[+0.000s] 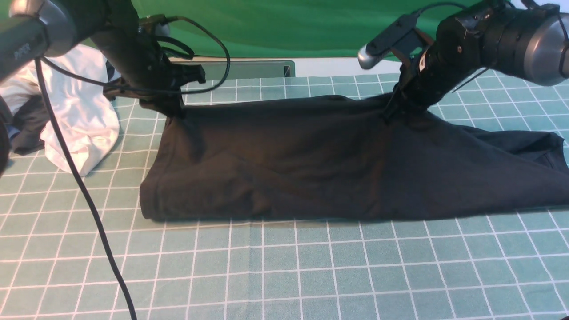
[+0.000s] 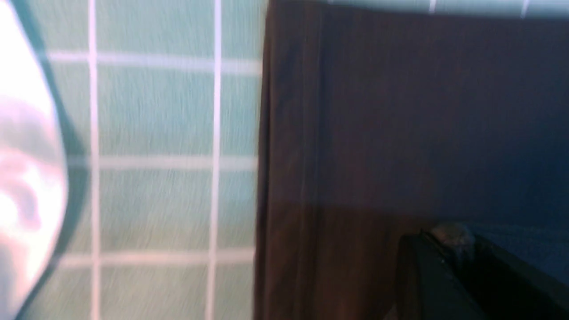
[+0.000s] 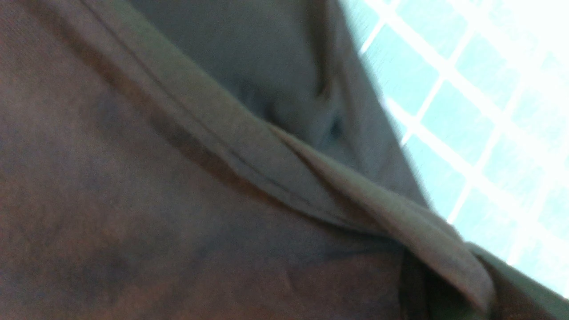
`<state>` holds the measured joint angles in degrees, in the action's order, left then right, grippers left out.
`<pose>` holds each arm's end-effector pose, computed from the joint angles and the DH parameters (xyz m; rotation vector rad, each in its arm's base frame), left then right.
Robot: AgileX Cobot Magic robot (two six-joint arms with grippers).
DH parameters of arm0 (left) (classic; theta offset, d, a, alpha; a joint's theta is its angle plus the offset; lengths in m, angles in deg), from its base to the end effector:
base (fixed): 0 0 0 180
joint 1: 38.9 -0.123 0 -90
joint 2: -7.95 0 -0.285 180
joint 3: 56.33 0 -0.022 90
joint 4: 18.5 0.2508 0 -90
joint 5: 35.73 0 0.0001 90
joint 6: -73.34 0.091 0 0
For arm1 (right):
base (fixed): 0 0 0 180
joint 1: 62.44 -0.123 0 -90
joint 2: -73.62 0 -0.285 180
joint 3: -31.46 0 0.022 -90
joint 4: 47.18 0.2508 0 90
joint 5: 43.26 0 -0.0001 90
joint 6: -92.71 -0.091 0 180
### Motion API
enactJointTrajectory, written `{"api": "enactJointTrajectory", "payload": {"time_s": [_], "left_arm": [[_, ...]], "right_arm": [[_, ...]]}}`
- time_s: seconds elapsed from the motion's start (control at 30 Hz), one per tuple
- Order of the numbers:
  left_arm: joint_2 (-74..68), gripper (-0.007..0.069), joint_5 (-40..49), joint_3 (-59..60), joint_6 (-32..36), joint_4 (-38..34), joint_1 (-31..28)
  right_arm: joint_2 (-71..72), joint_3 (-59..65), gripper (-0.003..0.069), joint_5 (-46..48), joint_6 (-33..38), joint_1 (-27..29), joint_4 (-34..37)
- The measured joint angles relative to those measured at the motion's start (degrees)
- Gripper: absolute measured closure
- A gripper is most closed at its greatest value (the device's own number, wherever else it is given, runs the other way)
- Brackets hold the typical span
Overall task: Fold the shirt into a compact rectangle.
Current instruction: 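Fold the black garment in half by bringing its near edge over to the far edge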
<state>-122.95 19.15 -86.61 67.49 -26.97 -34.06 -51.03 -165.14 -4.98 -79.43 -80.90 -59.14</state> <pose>0.4723 -0.0510 0.2318 -0.1040 2.7171 -0.2439 0.4382 0.1339 0.2260 -0.7312 2.4309 -0.1557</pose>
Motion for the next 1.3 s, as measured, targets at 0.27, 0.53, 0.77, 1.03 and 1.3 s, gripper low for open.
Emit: {"api": "enactJointTrajectory", "payload": {"time_s": [0.27, 0.53, 0.77, 1.03, 1.3], "left_arm": [[-0.8, 0.059, -5.2, 0.0, -3.9, -1.2, -3.0], [-4.7, 0.059, -9.5, 0.0, -4.2, -1.2, -4.5], [-7.2, 0.059, -15.4, 0.0, -4.2, -1.2, -4.5], [-8.9, 0.059, -20.5, 0.0, -4.2, -2.4, -4.5], [-8.7, 0.0526, -18.5, -0.4, -7.2, -1.0, -4.5]], "right_arm": [[-5.4, -1.3, 0.0588, -10.3, -1.1, 0.1, -0.1], [-8.4, -1.3, 0.0588, -22.4, -1.2, 0.2, -0.1], [-11.0, -1.3, 0.0588, -27.6, -1.4, 0.4, -0.2], [-13.8, -1.3, 0.0419, -30.7, -2.4, 0.5, -0.3], [-13.1, -3.3, 0.0317, -27.7, -2.6, 0.5, -0.5]]}}
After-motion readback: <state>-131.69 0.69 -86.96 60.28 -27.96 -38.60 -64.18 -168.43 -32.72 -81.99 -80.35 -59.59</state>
